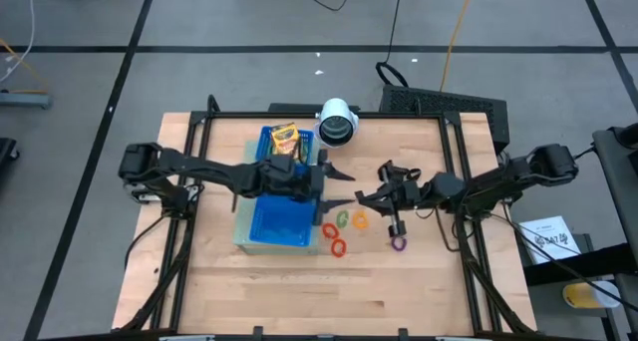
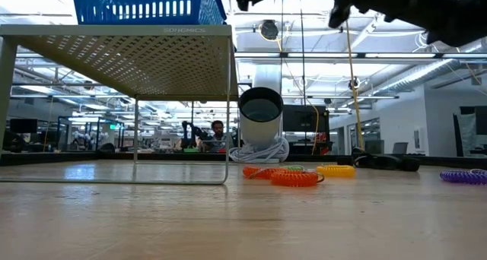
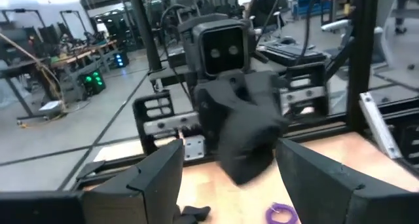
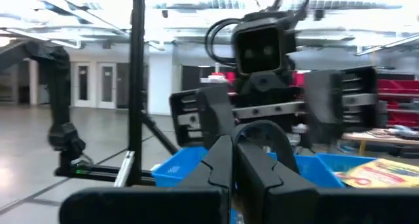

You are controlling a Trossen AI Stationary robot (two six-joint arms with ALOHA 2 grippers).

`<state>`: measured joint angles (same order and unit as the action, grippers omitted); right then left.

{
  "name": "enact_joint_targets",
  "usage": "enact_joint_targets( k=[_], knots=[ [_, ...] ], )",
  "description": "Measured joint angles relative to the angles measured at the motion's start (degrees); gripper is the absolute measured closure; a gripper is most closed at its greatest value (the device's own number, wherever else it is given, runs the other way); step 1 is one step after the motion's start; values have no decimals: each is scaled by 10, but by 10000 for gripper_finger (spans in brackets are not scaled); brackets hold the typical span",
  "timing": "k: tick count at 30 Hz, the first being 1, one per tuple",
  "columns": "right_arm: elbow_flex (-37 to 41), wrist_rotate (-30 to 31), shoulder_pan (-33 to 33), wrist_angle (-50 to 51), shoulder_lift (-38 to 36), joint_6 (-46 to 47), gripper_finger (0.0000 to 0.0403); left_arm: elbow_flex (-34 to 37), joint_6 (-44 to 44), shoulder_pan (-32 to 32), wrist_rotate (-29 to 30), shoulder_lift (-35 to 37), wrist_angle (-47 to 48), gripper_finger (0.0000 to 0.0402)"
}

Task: Pick & Place Office Desk Supplies
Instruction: Put the black rubber band into the middle blue bin on the shelf

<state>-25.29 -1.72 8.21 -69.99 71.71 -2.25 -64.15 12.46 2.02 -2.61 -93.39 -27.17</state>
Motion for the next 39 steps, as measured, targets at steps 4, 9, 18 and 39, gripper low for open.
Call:
enact_joint_targets(
  k=[4,9,18,39],
  knots=[
    [-29,-57,0,0,30,0,402,-14,19,0,34,-13,8,151],
    [-44,-71,0,0,41,0,402,-16,20,0,52,-12,18,151],
    [-43,-58,-7,4,41,-2,402,-16,24,7,47,-12,26,189],
    [-35,2,-11,167,-39,-82,287,-15,26,3,11,38,108,395]
  ],
)
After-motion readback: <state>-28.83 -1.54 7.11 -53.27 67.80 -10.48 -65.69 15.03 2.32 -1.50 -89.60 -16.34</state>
